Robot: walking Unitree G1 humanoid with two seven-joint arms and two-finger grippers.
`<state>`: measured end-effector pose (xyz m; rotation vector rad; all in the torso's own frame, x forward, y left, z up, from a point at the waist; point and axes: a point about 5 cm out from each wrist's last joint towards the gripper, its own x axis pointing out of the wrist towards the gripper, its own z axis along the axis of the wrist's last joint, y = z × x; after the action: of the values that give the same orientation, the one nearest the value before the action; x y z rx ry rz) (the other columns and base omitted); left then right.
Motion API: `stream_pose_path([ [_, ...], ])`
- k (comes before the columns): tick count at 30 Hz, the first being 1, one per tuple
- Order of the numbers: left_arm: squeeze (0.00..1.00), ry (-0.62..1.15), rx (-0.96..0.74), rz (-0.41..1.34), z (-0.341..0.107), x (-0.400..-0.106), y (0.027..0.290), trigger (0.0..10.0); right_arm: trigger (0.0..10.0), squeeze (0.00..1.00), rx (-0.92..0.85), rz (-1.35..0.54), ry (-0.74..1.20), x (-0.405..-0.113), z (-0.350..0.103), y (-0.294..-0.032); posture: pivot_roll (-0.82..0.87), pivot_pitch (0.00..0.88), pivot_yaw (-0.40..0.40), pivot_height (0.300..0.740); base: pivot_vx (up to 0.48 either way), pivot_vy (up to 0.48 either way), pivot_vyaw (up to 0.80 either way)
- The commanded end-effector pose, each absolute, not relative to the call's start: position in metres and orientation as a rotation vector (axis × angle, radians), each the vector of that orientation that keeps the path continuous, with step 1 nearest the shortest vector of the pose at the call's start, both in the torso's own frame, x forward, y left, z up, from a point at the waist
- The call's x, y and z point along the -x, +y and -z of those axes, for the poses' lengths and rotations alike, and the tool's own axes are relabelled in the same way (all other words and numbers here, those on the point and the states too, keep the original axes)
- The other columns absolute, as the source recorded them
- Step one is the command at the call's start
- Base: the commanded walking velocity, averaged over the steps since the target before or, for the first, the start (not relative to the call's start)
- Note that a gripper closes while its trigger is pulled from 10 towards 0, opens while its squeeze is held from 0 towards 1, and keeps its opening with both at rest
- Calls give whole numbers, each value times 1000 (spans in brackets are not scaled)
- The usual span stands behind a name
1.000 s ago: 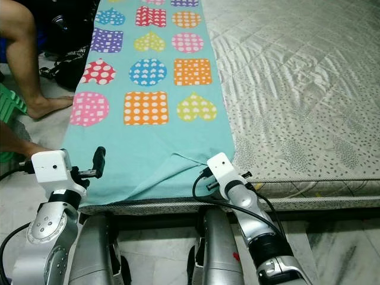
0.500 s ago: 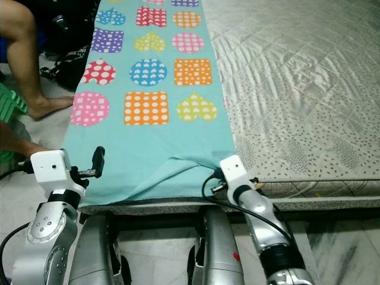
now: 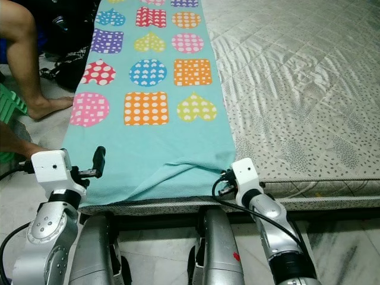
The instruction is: Clean up the room
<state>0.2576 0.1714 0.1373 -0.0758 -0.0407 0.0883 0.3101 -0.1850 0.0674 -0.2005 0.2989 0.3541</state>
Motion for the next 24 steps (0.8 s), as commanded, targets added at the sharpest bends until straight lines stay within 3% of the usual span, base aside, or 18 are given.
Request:
stream_pose_path([
  [1, 0, -29, 70, -94, -134, -256, 172, 10000, 0, 0, 191, -349, 313, -306, -65, -189, 61, 225, -40, 541, 0, 0, 0],
  [16, 0, -29, 70, -94, -134, -256, 172, 10000, 0, 0, 191, -349, 313, -306, -65, -189, 61, 225, -40, 541, 0, 0, 0],
  [20, 0, -36, 77, -85, -136, -258, 172, 10000, 0, 0, 145, -495, 317, -277, -62, -198, 52, 225, -34, 541, 0, 0, 0],
  [21, 0, -37, 78, -84, -136, -259, 172, 10000, 2941, 0, 146, -509, 319, -274, -61, -199, 52, 225, -34, 541, 0, 0, 0],
  [23, 0, -37, 79, -83, -136, -258, 171, 10000, 0, 0, 153, -508, 320, -273, -62, -202, 47, 224, -35, 541, 0, 0, 0],
  [24, 0, -36, 80, -83, -136, -258, 171, 10000, 0, 0, 155, -507, 320, -273, -62, -202, 47, 224, -35, 541, 0, 0, 0],
])
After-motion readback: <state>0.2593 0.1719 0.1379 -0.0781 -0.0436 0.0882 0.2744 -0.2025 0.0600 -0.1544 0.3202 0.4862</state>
